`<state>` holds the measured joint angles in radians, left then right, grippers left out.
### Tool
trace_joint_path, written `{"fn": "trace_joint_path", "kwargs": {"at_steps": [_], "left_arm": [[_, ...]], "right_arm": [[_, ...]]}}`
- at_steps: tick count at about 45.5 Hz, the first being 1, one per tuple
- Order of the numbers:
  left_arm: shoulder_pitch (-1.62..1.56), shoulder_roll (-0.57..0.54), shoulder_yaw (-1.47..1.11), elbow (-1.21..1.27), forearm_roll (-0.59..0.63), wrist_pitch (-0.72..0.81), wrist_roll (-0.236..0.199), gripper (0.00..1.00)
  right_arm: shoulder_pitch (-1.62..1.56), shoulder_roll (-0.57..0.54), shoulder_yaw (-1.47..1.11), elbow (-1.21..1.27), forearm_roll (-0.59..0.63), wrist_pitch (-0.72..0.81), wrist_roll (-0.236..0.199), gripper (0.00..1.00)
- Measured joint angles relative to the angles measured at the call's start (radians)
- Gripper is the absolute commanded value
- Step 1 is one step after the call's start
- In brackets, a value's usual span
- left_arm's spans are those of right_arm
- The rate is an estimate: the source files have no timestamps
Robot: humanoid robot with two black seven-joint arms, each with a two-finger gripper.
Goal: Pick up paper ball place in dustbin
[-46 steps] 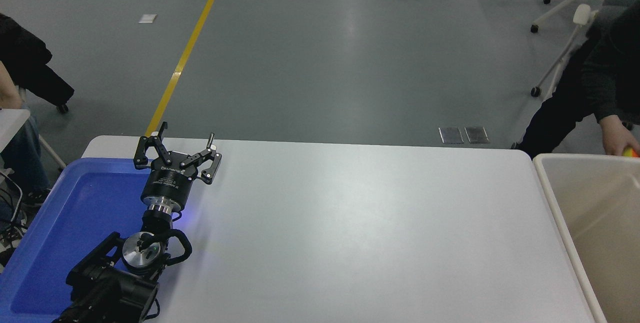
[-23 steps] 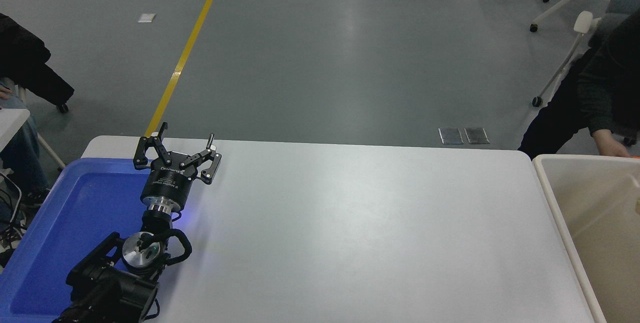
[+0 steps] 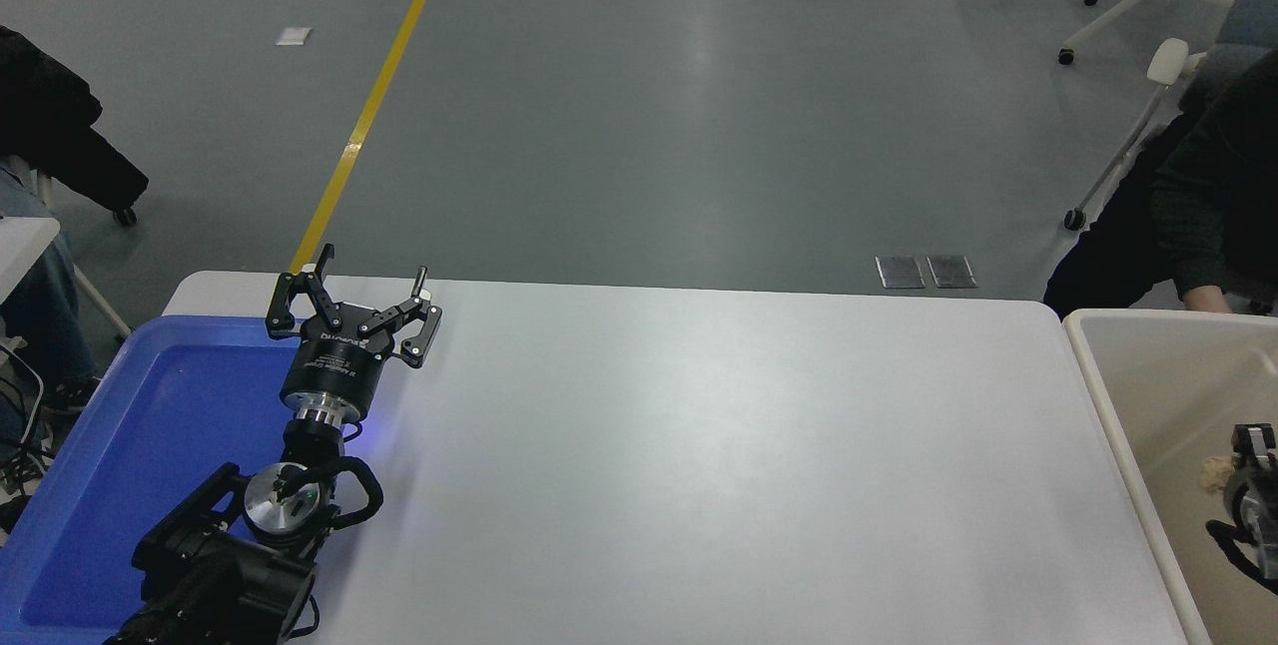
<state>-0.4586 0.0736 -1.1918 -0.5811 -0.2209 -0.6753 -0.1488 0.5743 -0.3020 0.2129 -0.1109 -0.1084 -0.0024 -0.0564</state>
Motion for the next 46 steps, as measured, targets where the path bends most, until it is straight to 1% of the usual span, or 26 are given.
{"fn": "trace_joint_path", "kwargs": {"at_steps": [28,37,46], "left_arm": [[0.000,0.000,0.000,0.000,0.000,-0.001,0.000,0.99],[0.000,0.000,0.000,0.000,0.000,-0.001,0.000,0.99],[0.000,0.000,0.000,0.000,0.000,-0.001,0.000,0.99]], "right_arm": [[0.035,-0.011,0.007,0.028,0.014,-0.001,0.003,1.00],[0.102,-0.071,0.024,0.131,0.107,0.005,0.004,1.00],[0.165,-0.131,0.111,0.284,0.155,0.009,0.005,1.00]]}}
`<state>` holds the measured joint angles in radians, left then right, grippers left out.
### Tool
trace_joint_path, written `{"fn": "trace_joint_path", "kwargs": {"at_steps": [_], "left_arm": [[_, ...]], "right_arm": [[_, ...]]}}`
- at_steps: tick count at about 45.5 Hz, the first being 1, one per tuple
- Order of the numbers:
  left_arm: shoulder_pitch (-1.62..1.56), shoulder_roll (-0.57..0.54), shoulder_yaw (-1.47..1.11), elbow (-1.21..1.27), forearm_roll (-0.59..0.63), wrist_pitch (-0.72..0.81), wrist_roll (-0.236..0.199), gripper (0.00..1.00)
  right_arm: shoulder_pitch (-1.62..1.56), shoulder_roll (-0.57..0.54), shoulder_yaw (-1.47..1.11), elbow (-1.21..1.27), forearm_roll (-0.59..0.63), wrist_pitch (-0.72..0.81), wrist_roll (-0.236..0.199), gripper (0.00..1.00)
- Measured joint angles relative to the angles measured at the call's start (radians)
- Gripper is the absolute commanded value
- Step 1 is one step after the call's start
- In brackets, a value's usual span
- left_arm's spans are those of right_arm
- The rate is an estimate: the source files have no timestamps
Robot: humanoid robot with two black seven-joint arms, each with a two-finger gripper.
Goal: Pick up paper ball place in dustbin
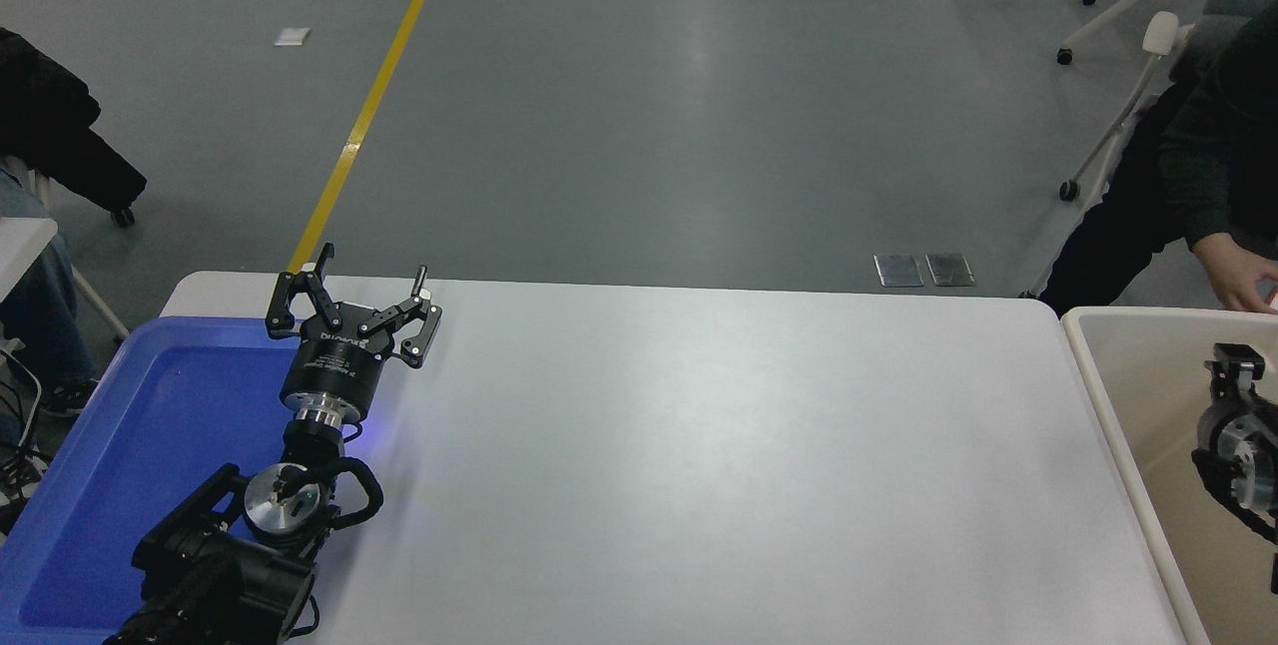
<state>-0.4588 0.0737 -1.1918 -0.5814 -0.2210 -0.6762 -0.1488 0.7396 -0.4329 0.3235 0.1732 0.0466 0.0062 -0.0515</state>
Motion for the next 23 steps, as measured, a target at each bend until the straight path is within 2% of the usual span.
{"fn": "trace_joint_path", "kwargs": {"at_steps": [12,23], "left_arm": [[0.000,0.000,0.000,0.000,0.000,0.001,0.000,0.99],[0.000,0.000,0.000,0.000,0.000,0.001,0.000,0.99]], "right_arm": [[0.034,-0.055,0.217,0.299,0.024,0.006,0.001,1.00],[0.027,-0.026,0.392,0.476,0.044,0.016,0.002,1.00]]}}
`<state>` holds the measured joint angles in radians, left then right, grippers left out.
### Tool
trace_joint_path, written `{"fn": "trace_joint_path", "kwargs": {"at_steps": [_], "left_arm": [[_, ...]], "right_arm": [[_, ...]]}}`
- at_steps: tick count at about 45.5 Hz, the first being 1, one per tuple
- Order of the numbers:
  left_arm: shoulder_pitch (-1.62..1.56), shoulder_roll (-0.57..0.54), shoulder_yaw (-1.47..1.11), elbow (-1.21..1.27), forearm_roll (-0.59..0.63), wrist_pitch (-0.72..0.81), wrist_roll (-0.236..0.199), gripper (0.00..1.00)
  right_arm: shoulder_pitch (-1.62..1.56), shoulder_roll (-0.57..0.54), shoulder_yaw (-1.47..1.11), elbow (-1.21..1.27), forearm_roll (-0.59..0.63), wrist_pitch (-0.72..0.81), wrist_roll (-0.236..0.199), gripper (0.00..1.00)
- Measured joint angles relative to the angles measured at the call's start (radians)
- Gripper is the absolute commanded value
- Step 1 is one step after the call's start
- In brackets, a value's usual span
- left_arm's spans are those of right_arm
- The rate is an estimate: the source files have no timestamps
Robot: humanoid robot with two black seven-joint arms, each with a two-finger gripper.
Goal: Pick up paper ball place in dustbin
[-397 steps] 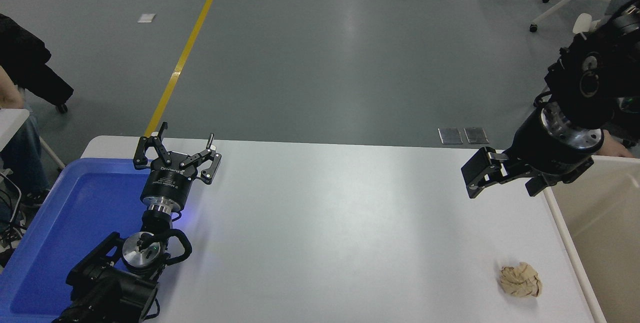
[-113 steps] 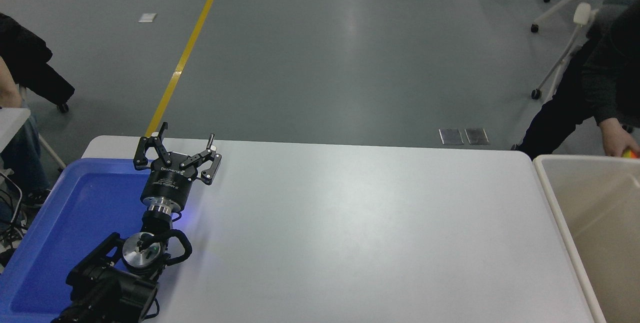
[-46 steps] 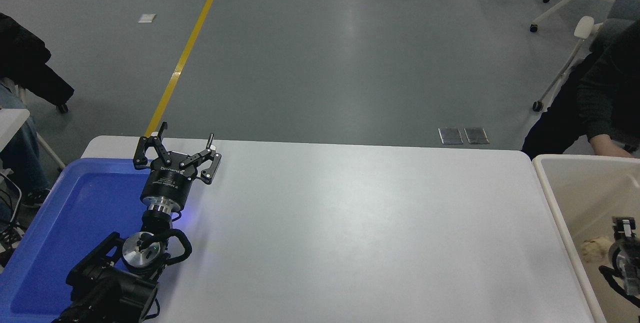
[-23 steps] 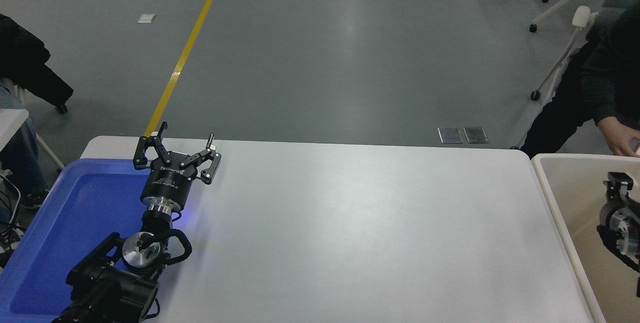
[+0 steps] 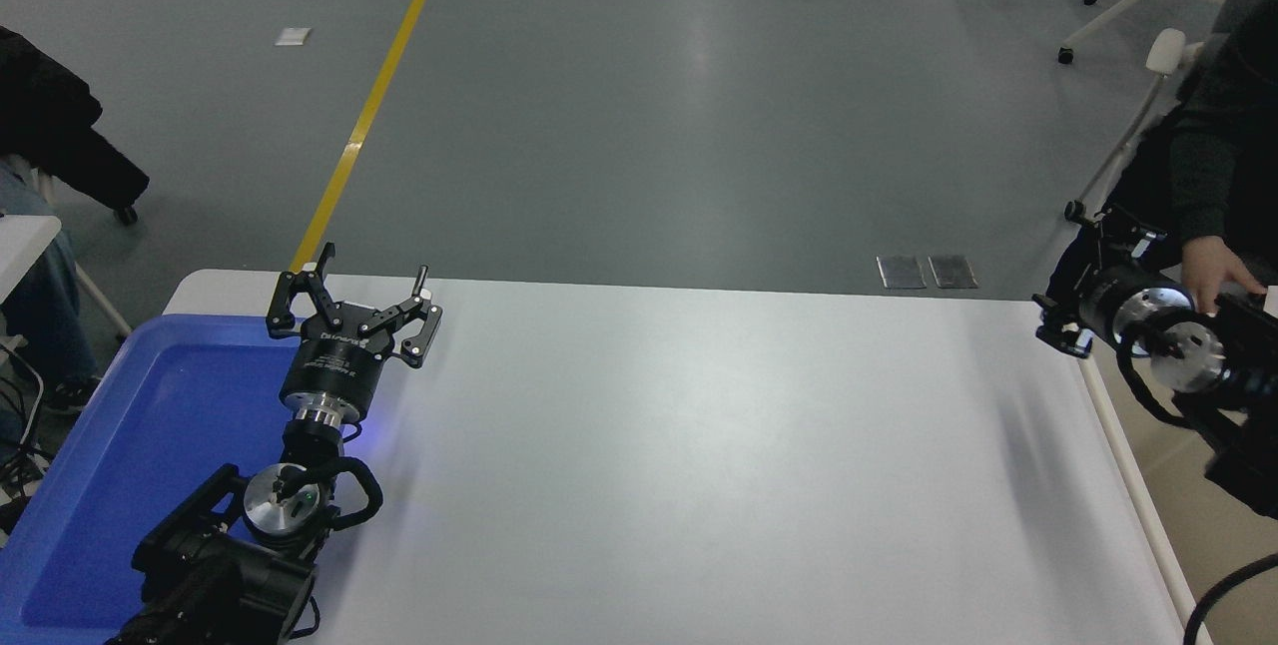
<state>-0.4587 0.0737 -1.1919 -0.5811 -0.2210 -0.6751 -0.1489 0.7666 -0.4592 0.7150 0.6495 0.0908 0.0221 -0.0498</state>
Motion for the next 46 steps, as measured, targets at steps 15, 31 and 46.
{"fn": "trace_joint_path", "kwargs": {"at_steps": [15,31,46], "left_arm": [[0.000,0.000,0.000,0.000,0.000,0.000,0.000,0.99],[0.000,0.000,0.000,0.000,0.000,0.000,0.000,0.99],[0.000,0.000,0.000,0.000,0.000,0.000,0.000,0.99]], "right_arm": [[-0.067,0.106,0.150,0.083,0.082,0.031,0.014,1.00],[-0.151,0.187,0.249,0.099,0.126,0.095,0.031,1.00],[-0.206,0.206,0.312,0.088,0.143,0.137,0.037,1.00]]}}
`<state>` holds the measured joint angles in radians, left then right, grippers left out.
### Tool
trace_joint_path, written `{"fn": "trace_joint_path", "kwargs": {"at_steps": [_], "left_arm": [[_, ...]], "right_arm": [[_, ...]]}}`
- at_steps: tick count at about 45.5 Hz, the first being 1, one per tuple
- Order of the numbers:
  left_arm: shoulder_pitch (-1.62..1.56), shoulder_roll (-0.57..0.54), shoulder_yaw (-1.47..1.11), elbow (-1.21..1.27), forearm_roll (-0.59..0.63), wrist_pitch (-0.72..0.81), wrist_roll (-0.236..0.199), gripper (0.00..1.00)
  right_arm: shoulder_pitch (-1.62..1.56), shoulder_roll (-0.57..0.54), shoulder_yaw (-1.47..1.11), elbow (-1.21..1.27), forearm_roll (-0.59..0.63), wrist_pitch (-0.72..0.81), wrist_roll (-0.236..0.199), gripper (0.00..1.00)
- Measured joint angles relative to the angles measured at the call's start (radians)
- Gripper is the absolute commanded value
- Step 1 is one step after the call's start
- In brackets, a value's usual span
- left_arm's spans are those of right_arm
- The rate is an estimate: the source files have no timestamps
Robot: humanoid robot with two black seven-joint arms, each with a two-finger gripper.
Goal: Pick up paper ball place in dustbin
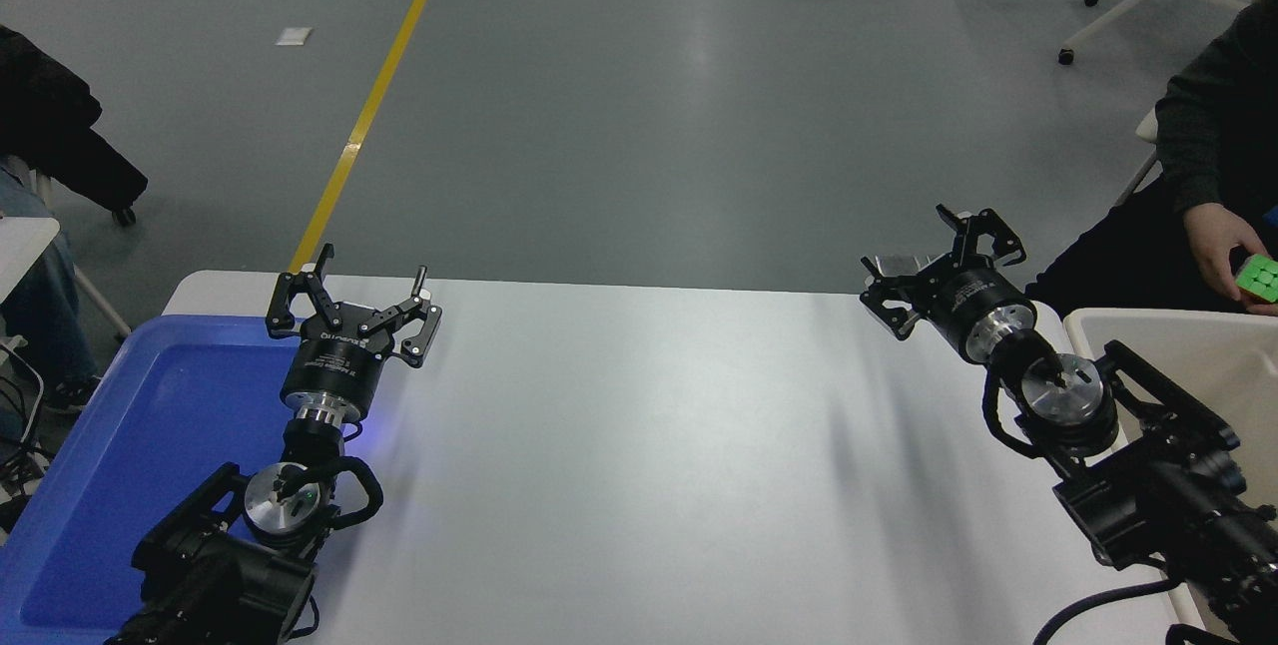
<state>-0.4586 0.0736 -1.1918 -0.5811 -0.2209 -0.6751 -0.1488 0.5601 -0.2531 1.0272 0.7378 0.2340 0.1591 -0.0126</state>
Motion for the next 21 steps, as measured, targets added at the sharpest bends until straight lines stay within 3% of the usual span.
{"fn": "trace_joint_path", "kwargs": {"at_steps": [21], "left_arm": [[0.000,0.000,0.000,0.000,0.000,0.000,0.000,0.99]], "right_arm": [[-0.051,-0.024,0.015,-0.002,0.005,0.038,0.002,1.00]]}}
